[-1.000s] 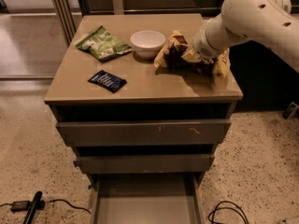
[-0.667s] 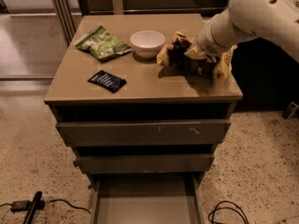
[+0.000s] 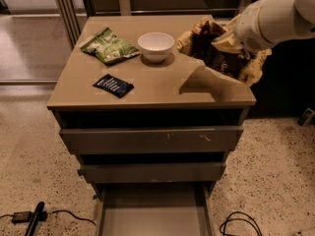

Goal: Place brown chip bag into bottom drawer

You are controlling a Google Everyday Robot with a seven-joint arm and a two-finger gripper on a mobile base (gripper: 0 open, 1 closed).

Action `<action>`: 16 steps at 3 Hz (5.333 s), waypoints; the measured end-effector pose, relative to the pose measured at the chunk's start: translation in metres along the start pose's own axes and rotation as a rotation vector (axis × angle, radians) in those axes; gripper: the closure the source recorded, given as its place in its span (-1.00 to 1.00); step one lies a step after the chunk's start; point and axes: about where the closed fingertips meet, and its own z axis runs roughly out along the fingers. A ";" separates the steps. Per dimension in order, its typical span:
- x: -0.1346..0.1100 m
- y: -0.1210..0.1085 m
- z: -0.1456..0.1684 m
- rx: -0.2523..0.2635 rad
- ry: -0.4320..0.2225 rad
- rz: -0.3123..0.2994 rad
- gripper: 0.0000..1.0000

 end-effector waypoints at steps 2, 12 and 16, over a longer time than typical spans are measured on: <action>0.015 0.033 -0.082 0.011 -0.042 0.002 1.00; 0.057 0.388 -0.015 -0.481 -0.303 -0.192 1.00; 0.100 0.404 0.089 -0.498 -0.168 -0.201 1.00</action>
Offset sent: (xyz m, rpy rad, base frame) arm -0.1397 -0.0388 0.0238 0.0578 -0.0186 0.0439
